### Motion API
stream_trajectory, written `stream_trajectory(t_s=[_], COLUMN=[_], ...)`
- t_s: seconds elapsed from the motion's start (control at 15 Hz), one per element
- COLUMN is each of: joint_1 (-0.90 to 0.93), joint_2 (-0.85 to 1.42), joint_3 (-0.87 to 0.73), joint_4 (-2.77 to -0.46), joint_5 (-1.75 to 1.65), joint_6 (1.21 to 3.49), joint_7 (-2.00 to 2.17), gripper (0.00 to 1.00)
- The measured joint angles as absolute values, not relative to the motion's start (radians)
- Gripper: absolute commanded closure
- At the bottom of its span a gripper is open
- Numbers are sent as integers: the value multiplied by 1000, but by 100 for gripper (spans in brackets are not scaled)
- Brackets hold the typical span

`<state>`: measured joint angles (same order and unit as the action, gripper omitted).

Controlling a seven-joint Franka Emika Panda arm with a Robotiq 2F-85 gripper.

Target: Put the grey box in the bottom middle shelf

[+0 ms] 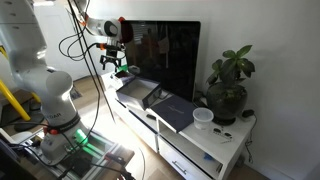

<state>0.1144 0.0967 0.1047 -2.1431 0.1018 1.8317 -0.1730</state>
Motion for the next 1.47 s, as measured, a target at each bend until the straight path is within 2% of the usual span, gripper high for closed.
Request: stream_trajectory(t_s=[0.67, 1.0, 1.47], joint_1=[114, 122, 175], joint_2=[98, 168, 391], joint_3=[105, 106, 115], joint_4=[-2144, -2163, -2163], joint_5=[100, 51, -25], joint_6=[1844, 2005, 2240], joint_7=[-166, -36, 52], gripper=[0, 0, 0])
